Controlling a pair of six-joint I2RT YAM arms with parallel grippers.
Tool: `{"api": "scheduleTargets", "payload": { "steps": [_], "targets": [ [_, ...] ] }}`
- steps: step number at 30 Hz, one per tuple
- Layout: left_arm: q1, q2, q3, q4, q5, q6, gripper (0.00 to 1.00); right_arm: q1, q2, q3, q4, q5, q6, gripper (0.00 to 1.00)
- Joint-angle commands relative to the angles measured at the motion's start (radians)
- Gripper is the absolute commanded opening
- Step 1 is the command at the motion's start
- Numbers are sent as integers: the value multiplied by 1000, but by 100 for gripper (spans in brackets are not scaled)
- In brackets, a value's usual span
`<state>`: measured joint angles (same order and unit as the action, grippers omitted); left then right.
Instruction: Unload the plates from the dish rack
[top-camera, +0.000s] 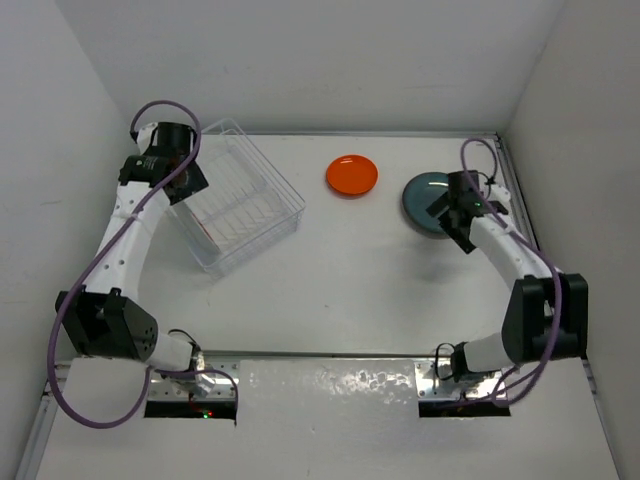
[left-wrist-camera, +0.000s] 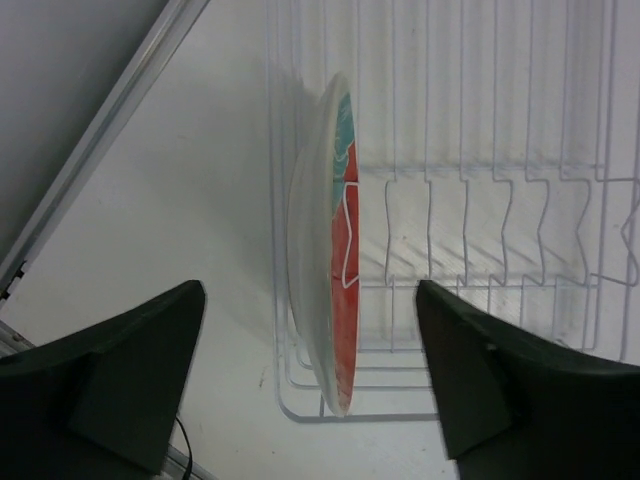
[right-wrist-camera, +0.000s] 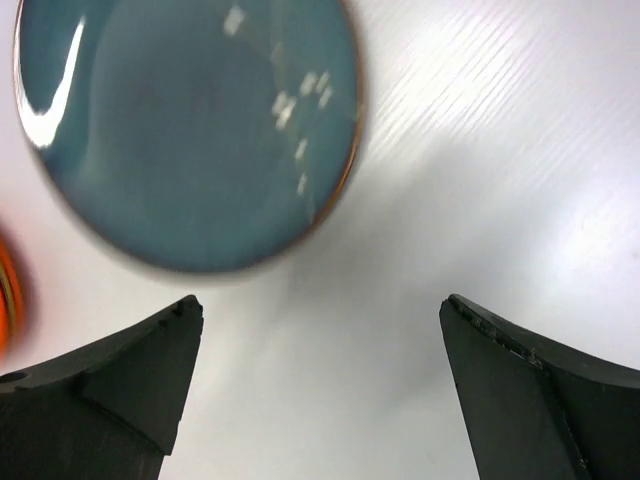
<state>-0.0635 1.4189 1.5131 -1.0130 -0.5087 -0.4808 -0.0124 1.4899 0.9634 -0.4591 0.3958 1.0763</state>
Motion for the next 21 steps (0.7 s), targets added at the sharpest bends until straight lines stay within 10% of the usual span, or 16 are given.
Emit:
{"api": "scheduleTargets", "payload": {
  "steps": [1, 13, 21],
  "targets": [
    [8, 26, -48, 57, -7, -15, 78, 130, -89, -14, -89, 85, -157, 99],
    [8, 115, -9, 33, -17, 1, 6, 258, -174, 1, -127, 15, -260, 99],
    [8, 106, 201, -84, -103, 65, 0, 258, -191, 18, -104, -83, -257, 99]
  ]
}}
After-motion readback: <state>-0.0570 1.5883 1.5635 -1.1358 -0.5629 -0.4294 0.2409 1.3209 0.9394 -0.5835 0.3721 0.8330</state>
